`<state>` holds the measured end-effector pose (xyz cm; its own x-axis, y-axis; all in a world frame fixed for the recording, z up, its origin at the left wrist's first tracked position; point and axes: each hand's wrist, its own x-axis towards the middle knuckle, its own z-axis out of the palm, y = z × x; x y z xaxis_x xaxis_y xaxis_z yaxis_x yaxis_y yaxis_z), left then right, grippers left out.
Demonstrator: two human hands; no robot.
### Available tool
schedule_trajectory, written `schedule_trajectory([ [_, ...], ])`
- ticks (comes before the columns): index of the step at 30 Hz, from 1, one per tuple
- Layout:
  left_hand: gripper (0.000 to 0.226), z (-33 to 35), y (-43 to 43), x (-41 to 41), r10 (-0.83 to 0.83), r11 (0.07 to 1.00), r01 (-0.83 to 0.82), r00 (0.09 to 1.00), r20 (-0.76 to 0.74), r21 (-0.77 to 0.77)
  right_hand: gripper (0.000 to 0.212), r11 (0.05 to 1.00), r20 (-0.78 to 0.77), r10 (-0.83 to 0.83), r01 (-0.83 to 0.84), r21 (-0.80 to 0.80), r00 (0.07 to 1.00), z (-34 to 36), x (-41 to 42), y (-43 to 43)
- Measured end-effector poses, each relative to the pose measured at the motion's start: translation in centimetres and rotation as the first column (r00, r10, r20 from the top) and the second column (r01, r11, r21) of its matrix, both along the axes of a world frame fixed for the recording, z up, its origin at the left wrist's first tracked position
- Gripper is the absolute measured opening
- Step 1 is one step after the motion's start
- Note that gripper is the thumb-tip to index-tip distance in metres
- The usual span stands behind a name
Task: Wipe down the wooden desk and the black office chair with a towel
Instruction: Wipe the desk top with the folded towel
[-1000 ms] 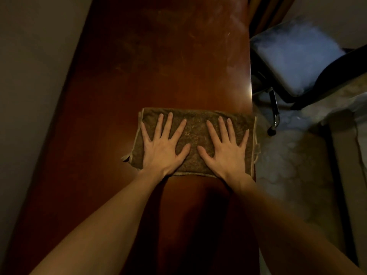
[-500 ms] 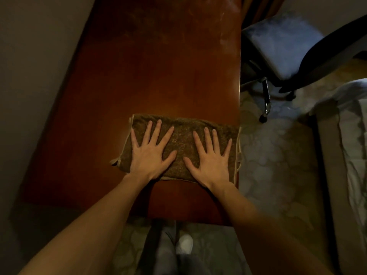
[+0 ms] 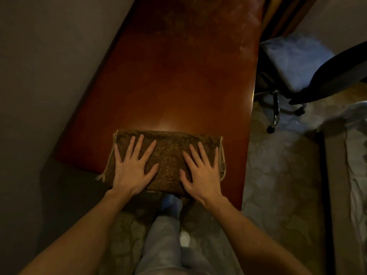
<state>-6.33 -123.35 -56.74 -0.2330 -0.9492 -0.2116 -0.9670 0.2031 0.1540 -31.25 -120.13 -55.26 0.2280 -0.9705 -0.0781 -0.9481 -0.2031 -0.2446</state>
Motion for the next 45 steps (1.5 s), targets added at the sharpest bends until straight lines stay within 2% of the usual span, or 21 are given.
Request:
schedule_trajectory([
  [2, 0.072, 0.4, 0.6, 0.0, 0.056, 0.998, -0.056, 0.998, -0.012, 0.016, 0.07, 0.999, -0.024, -0.053, 0.053, -0.002, 0.998, 0.0, 0.4, -0.1],
  [5, 0.065, 0.7, 0.7, -1.7, 0.235, 0.972, -0.234, 0.971, -0.043, 0.015, 0.08, 0.986, -0.068, -0.089, 0.097, 0.133, 0.994, -0.8, 1.6, -0.9],
  [7, 0.067, 0.4, 0.2, -2.7, 0.315, 0.949, -0.315, 0.948, -0.04, -0.001, 0.082, 0.98, -0.116, -0.105, 0.123, 0.157, 0.988, -1.3, 2.6, -2.1],
  [14, 0.074, -1.3, -4.2, -2.0, 0.391, 0.917, -0.392, 0.92, -0.032, -0.068, 0.082, 0.994, -0.13, -0.075, 0.083, 0.064, 0.989, -2.1, 3.5, -7.5],
  [26, 0.075, -1.2, -15.9, 0.3, 0.419, 0.905, -0.416, 0.908, 0.01, -0.087, 0.082, 0.999, -0.101, 0.005, 0.0, 0.048, 0.995, -2.4, 5.3, -20.2],
  [34, 0.074, -1.2, -24.1, 1.3, 0.426, 0.9, -0.424, 0.905, 0.006, -0.101, 0.083, 0.999, -0.116, -0.001, 0.007, 0.045, 0.993, -2.3, 6.4, -28.4],
  [45, 0.078, -0.3, -32.5, 2.3, 0.375, 0.925, -0.372, 0.927, 0.022, -0.077, 0.081, 0.998, -0.078, -0.056, 0.058, 0.022, 0.995, -1.9, 7.5, -35.4],
])
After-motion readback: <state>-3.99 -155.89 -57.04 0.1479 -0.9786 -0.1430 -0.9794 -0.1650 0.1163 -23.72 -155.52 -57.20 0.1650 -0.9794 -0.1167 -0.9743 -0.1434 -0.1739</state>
